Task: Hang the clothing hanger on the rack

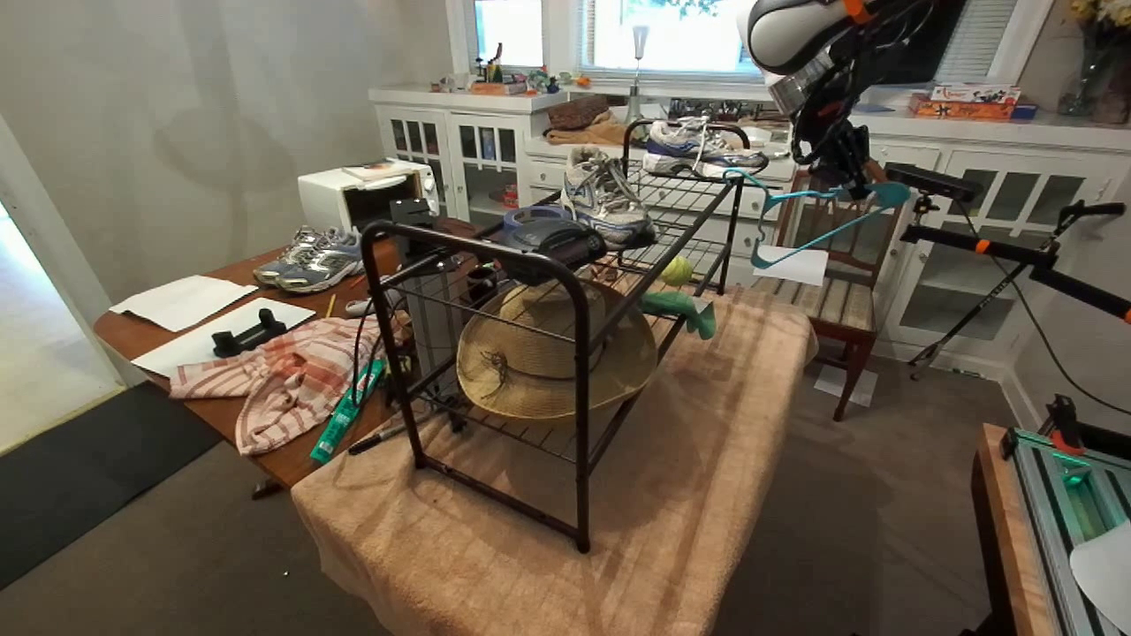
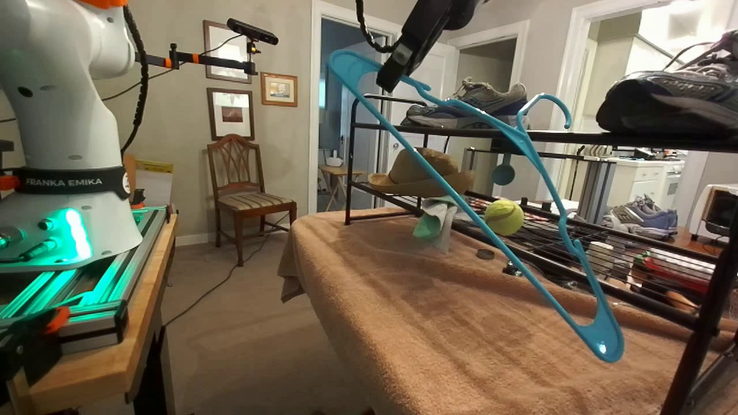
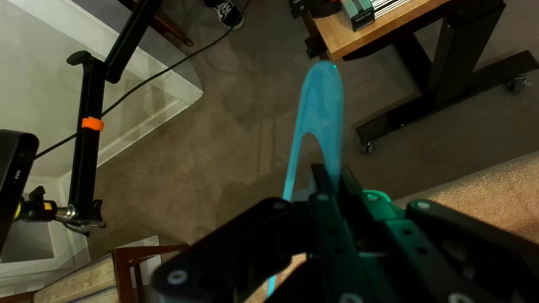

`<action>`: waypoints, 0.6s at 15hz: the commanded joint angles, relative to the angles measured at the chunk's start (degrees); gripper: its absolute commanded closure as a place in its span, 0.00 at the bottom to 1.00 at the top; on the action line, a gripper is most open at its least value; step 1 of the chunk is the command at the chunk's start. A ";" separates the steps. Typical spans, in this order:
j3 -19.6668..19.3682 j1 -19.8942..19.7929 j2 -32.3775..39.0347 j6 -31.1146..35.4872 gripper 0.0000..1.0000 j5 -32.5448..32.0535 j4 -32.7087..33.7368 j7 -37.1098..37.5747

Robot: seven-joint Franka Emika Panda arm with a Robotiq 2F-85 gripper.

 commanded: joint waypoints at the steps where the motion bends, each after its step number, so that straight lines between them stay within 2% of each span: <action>1: 0.33 -0.14 3.17 -3.86 0.98 -0.15 4.96 -2.92; 9: 0.51 -1.14 7.82 -10.31 0.98 -0.03 12.40 -7.98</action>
